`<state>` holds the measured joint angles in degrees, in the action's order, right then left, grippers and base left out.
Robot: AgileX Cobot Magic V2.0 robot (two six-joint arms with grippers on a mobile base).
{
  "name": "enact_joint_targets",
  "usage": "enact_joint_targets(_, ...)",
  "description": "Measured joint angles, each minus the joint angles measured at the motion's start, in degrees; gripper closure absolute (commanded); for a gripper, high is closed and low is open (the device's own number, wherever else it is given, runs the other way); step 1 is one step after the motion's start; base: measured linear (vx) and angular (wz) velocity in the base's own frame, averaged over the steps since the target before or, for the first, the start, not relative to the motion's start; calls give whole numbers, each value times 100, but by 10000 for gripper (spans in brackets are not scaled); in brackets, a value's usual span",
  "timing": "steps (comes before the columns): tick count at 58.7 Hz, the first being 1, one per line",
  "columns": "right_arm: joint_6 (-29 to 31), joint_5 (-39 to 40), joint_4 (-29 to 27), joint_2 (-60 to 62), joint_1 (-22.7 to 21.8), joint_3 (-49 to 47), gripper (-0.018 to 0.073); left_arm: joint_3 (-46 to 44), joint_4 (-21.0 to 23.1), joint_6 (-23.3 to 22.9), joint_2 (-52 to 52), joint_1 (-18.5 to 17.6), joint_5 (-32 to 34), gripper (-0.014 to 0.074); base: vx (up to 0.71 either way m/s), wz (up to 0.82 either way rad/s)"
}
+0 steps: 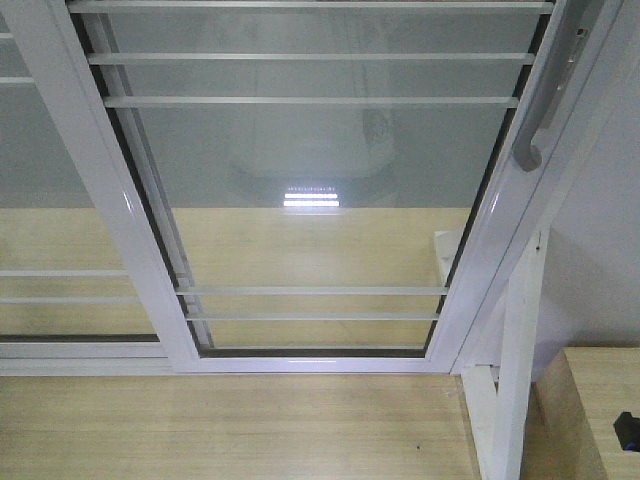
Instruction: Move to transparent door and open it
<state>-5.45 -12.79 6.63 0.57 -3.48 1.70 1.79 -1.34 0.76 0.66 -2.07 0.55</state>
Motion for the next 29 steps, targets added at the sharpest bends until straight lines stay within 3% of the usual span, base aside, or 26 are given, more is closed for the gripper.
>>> enact_joint_targets(29,0,-7,10,0,0,0,566,0,0,0,0,0,-4,603,0,0)
